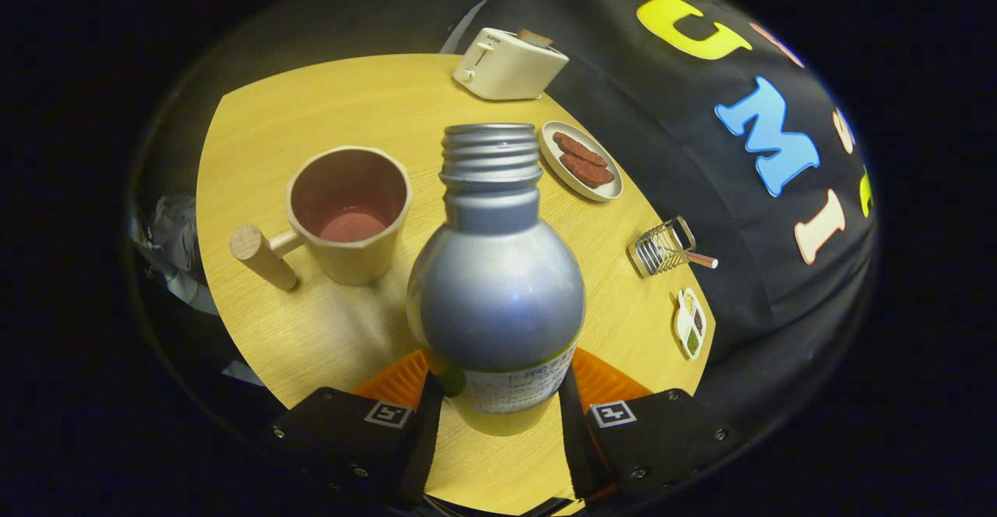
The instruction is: Take the bottle from table, then pour the juice into the cup, finally place the bottle on the coaster
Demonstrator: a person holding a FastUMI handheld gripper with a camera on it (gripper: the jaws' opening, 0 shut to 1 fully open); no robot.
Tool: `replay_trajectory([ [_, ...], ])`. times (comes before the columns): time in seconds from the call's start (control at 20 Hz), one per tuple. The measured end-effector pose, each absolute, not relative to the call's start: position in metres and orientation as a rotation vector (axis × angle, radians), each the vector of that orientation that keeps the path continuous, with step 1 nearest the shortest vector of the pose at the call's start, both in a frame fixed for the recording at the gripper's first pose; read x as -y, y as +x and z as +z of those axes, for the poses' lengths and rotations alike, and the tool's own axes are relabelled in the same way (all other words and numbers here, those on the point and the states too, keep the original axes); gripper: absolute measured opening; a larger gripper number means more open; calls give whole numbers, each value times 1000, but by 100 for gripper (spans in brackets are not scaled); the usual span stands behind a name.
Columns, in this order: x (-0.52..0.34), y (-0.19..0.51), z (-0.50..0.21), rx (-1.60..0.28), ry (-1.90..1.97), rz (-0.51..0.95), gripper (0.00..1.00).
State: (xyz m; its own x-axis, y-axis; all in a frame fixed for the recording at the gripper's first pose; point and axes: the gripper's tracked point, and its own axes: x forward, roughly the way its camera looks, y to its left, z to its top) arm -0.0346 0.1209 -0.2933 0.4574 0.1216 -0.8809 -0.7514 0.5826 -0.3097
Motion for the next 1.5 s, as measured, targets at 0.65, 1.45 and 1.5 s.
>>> replay_trajectory([
  [0.65,-125,23,-295,-892,-381,545,68],
  [1.45,-141,116,-324,-830,-77,478,71],
  [1.5,-143,120,-327,-825,-61,476,71],
])
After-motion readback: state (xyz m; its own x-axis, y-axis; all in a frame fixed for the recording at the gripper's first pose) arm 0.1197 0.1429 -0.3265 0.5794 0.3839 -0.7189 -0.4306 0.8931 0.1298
